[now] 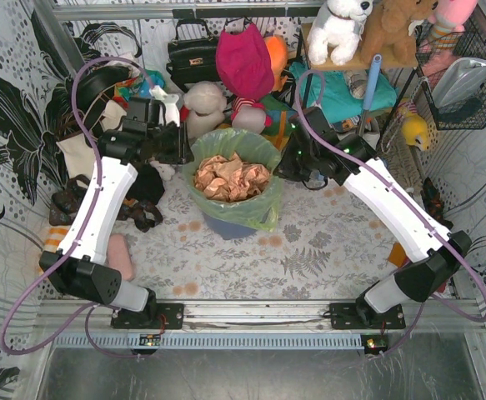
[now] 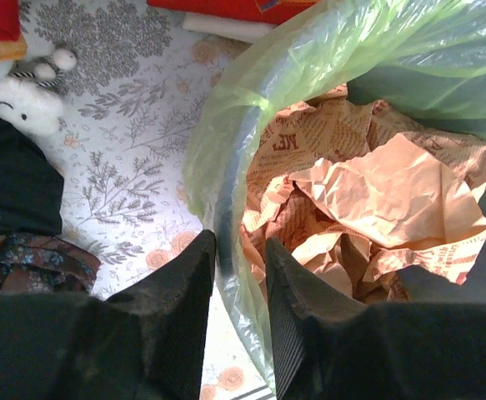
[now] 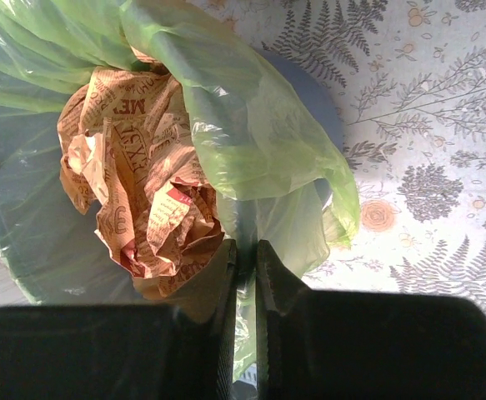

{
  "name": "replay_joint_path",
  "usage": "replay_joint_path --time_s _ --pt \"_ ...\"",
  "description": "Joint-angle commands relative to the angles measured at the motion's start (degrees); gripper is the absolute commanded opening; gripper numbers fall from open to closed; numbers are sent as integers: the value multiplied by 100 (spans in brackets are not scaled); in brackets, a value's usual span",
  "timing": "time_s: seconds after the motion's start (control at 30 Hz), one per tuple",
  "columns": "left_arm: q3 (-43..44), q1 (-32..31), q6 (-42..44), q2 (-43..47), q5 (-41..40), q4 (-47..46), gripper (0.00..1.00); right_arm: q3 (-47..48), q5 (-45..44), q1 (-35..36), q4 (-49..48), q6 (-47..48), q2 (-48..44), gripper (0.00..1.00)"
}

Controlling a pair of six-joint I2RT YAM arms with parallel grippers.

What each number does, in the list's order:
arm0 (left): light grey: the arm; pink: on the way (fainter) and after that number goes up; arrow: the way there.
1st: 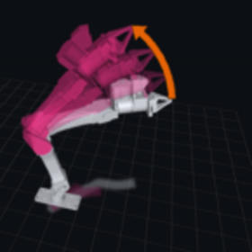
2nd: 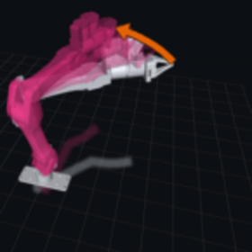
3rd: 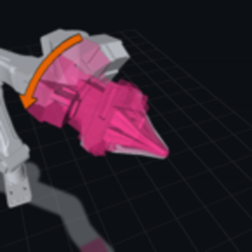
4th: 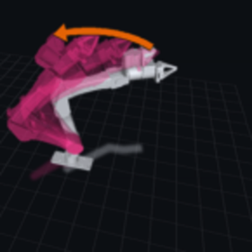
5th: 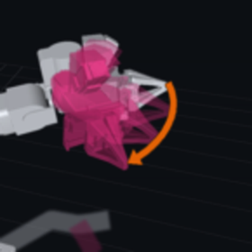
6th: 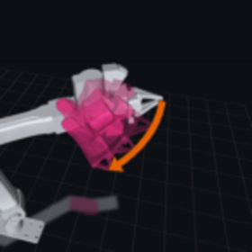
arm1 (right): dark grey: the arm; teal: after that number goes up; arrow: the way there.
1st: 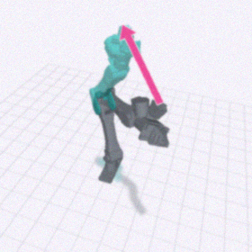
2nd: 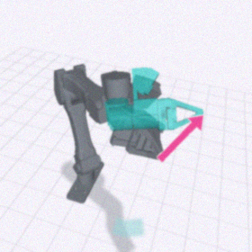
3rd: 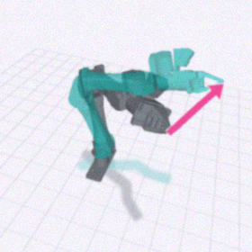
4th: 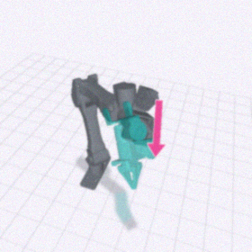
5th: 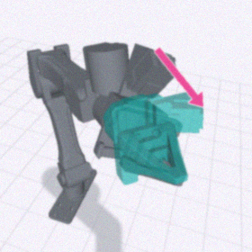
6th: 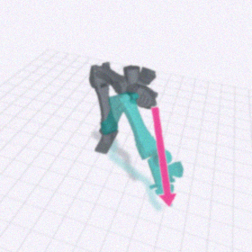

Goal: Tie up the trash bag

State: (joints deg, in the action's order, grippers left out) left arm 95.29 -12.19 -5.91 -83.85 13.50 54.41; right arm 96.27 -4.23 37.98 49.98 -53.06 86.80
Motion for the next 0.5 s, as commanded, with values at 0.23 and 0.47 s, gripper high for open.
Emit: replay_joint_path --time_s 0.23,0.47 --pt "-155 -350 -17 106 -296 204 20 377 38 -184 406 459 -243 0" --pt "-226 -654 -84 151 -590 320 25 467 4 -205 509 577 -232 1"
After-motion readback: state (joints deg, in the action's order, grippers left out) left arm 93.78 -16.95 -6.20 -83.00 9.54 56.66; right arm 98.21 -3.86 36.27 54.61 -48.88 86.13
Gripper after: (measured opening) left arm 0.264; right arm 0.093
